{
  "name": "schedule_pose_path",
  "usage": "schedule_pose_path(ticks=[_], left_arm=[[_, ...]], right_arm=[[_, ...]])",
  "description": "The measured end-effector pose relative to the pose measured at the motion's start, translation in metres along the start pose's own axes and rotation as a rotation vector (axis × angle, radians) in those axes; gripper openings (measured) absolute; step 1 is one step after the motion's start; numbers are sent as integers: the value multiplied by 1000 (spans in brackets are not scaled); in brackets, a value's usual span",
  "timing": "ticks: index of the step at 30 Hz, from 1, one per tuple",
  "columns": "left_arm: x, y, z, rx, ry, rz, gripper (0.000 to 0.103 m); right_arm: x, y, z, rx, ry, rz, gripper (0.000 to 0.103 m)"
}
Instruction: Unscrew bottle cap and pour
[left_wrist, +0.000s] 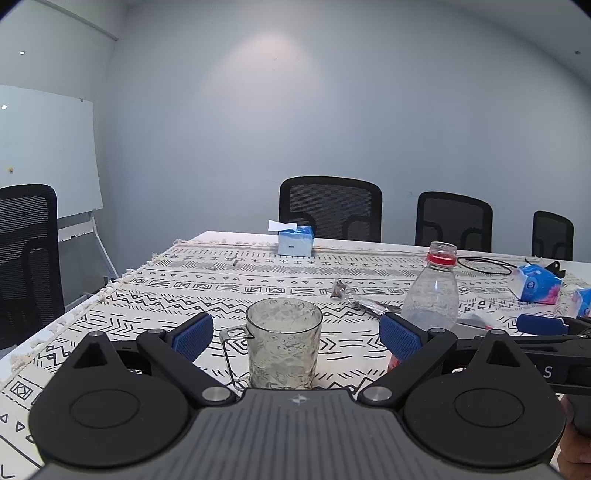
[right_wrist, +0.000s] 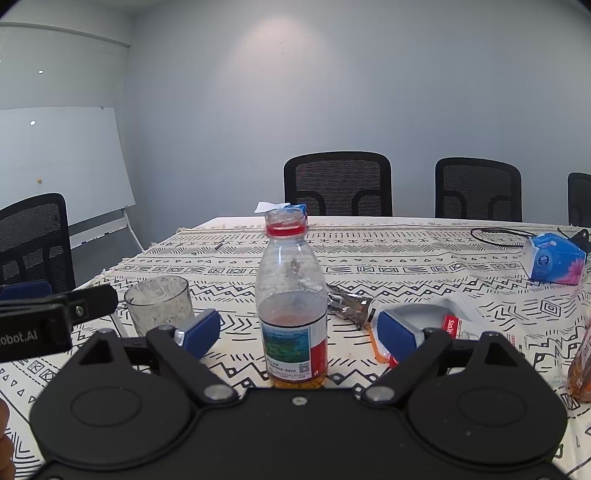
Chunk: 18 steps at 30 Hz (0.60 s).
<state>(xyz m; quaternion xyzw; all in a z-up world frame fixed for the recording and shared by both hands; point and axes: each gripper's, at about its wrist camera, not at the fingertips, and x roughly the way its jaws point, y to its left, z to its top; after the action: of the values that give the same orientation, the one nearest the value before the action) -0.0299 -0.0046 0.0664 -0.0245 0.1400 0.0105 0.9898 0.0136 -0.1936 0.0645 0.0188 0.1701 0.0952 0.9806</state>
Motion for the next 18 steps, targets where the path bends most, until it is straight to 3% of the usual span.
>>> schedule_pose_path(ticks=[18], left_arm=[[7,1,-1,-11,31,-1,98]], right_arm=[[2,-2,2,7,-2,4,94]])
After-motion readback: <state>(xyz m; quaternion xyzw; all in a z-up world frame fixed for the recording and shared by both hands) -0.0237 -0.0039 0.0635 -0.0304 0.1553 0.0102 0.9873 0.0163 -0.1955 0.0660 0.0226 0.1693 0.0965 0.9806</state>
